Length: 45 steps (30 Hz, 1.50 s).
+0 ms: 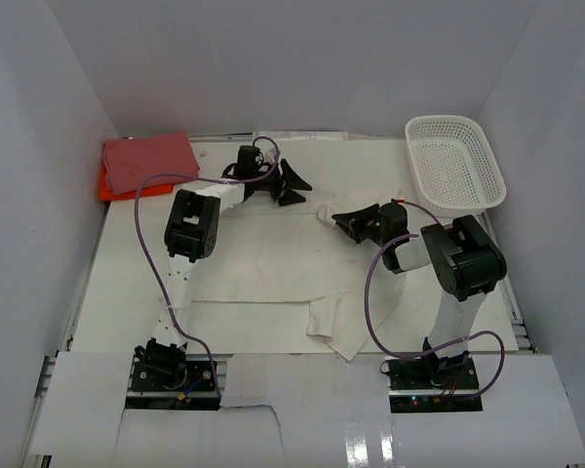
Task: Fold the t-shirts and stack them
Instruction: Fold the flattened tshirt in 1/3 of the way
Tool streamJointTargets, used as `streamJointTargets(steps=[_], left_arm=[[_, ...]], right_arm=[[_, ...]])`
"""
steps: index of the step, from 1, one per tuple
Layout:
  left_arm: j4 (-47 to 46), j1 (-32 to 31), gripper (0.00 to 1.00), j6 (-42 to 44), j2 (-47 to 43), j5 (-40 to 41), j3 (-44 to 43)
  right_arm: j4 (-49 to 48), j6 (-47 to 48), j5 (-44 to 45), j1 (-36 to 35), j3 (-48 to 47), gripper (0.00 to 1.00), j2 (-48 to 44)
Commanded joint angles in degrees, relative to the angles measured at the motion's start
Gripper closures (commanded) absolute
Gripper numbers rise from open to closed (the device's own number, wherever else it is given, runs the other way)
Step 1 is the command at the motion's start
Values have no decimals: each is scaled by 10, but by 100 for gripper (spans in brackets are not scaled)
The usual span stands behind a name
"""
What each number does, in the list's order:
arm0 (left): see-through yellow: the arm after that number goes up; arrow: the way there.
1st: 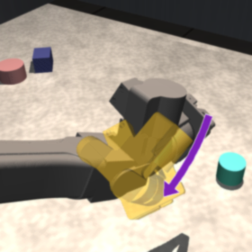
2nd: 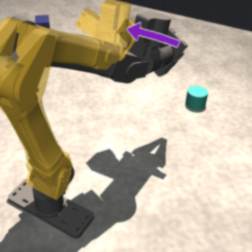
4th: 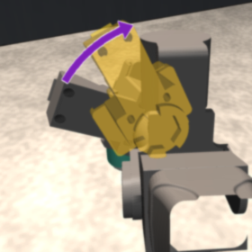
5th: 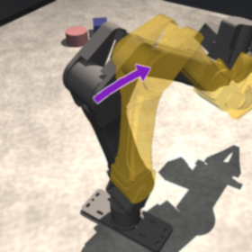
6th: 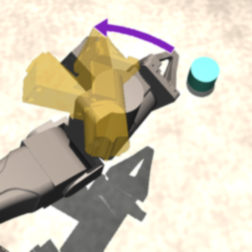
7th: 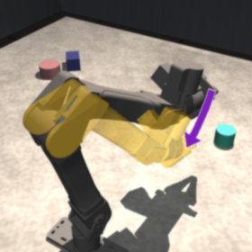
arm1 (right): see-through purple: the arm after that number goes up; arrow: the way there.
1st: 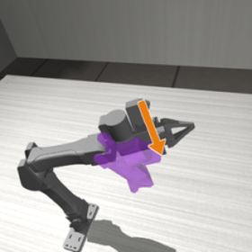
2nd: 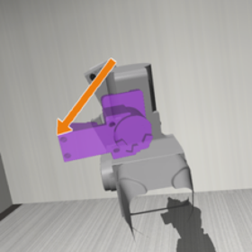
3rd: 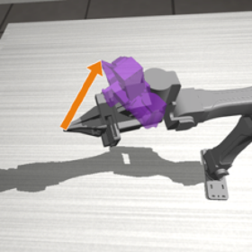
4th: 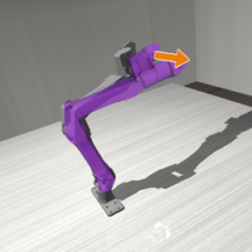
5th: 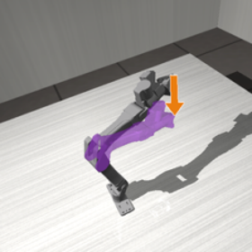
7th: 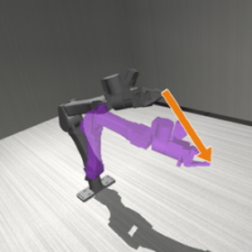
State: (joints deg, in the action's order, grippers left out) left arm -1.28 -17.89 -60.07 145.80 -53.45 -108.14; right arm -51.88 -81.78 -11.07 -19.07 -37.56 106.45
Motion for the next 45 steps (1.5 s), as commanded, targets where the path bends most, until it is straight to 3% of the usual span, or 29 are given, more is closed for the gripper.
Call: streamJointTargets(steps=[1, 9, 16, 28, 39, 42, 43, 45], left_arm=[[-17, 8, 39, -1, -67, -11, 5], [-5, 10, 39, 6, -57, -7, 7], [130, 11, 38, 58, -40, 49, -35], [190, 10, 38, 74, -23, 78, -53], [197, 9, 38, 79, -17, 75, -62], [204, 9, 38, 83, -18, 81, -66], [209, 10, 38, 85, -18, 82, -69], [215, 9, 38, 86, -18, 85, -71]], right_arm=[[-84, -57, -59, 18, 6, 92, 12], [-97, -75, -69, 35, 11, 92, -18], [-32, -28, -63, 45, -7, 92, -53], [-31, -86, -143, 51, -22, 89, -39], [78, 8, -136, 50, 77, 83, -143], [138, 59, -121, 52, 66, 79, -166], [167, 83, -115, 52, 53, 73, -171], [277, 171, -89, 52, 1, 67, -179]])
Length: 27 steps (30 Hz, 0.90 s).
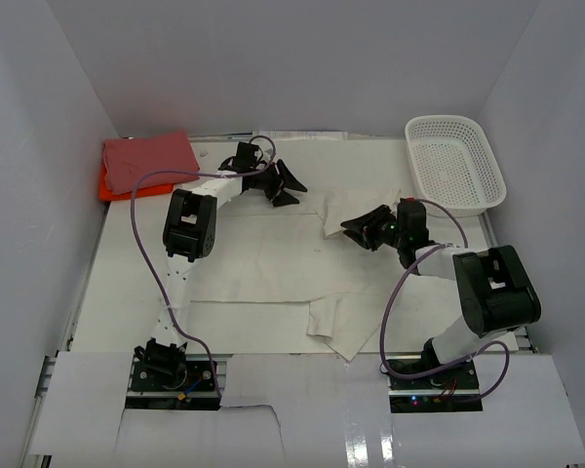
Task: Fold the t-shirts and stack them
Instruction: Fold the flattened tshirt in 1/3 of the way
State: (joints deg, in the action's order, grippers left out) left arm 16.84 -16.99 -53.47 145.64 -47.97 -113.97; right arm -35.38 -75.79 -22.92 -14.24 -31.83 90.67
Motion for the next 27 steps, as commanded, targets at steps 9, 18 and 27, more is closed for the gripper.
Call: streamJointTargets(steps=[9, 18, 27], left_arm=[[43, 0, 37, 20, -10, 36, -12], [71, 3, 37, 27, 20, 39, -33], [70, 15, 36, 26, 38, 31, -35]], right_arm=[[311, 380, 182, -23, -150, 59, -90], [382, 550, 325, -164, -187, 54, -94], [444, 584, 326, -214, -249, 50, 22]])
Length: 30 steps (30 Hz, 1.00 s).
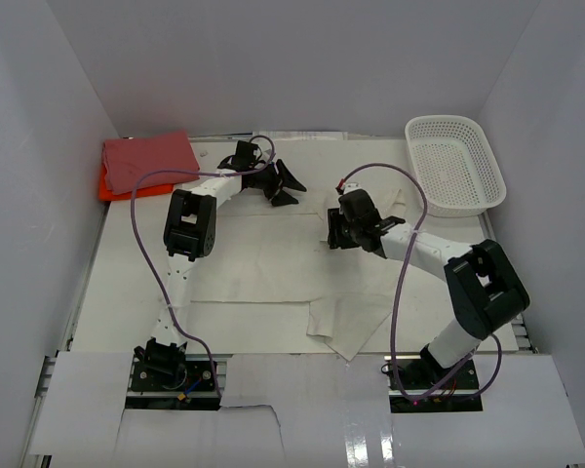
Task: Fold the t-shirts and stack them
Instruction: Fold the flattened tshirt in 1/3 of the way
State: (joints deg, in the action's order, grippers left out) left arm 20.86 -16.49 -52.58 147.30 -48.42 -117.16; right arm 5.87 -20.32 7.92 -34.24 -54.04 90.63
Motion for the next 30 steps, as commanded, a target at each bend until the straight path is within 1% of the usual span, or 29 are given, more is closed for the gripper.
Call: streamJointTargets(steps=[1, 6, 12, 13, 14, 17, 19, 24, 25, 28, 30], left_arm=[[30, 11, 36, 17, 21, 37, -3], [30, 13, 36, 18, 22, 35, -5], [30, 13, 36, 18, 19, 32, -6], [30, 13, 36, 18, 19, 32, -6], [29, 13, 36, 18, 18, 32, -7], [29, 13, 36, 18, 18, 31, -8], [29, 13, 36, 18, 18, 30, -8], [28, 13, 36, 18, 18, 28, -8], [29, 13, 36, 18, 18, 29, -7], [30, 13, 36, 18, 18, 32, -4], [31, 13, 36, 17, 18, 35, -2]], right_arm=[[35, 31, 19, -25, -34, 50, 29], [54, 49, 47, -60, -68, 50, 73], [93, 86, 185, -108, -109, 47, 95], [93, 93, 222, -118, -110, 46, 95], [95, 97, 244, -122, -112, 42, 98], [100, 115, 304, -130, -120, 42, 113], [99, 135, 349, -132, -129, 42, 123], [105, 159, 390, -135, -164, 42, 165], [106, 164, 415, -138, -175, 42, 172], [118, 165, 444, -137, -205, 42, 205], [119, 168, 450, -137, -212, 48, 216]])
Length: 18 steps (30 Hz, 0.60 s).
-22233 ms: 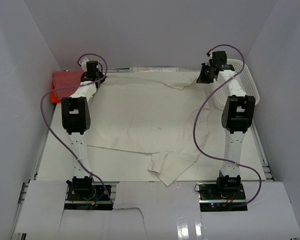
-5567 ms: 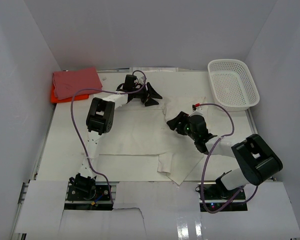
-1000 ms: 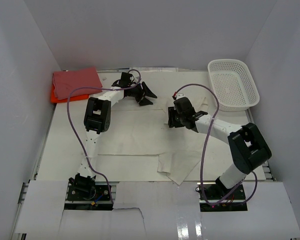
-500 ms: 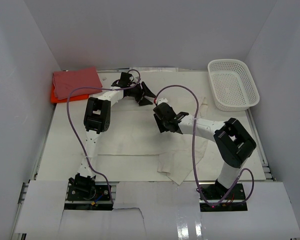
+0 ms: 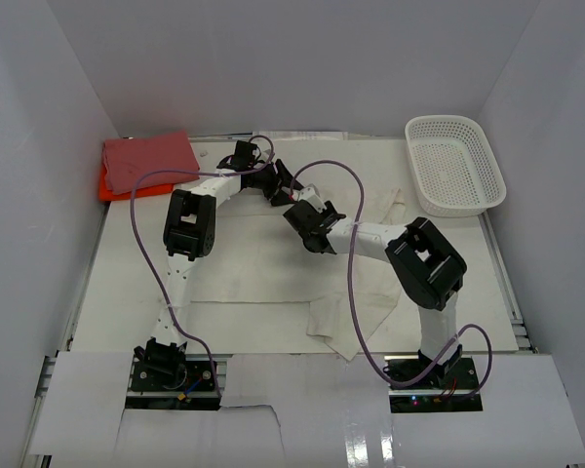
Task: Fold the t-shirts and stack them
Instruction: Fold the flattened tshirt in 1/3 of the way
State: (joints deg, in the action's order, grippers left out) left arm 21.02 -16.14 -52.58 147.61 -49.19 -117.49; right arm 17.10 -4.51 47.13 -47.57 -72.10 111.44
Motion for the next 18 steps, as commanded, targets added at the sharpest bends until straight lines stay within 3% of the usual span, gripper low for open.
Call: streamJointTargets(steps=[1, 4, 7, 11, 18], left_arm=[[30, 9, 36, 16, 15, 43, 2], [31, 9, 36, 17, 15, 45, 2], [31, 9, 36, 16, 15, 44, 2], [31, 9, 36, 17, 15, 44, 2], [33, 9, 36, 17, 15, 43, 1]], right_arm=[[6, 10, 65, -5, -35, 57, 9], [7, 5, 78, -5, -31, 80, -9], [7, 1, 74, -4, -16, 92, -36], [32, -1, 74, -4, -13, 92, -65], [192, -57, 83, 28, -47, 90, -62]])
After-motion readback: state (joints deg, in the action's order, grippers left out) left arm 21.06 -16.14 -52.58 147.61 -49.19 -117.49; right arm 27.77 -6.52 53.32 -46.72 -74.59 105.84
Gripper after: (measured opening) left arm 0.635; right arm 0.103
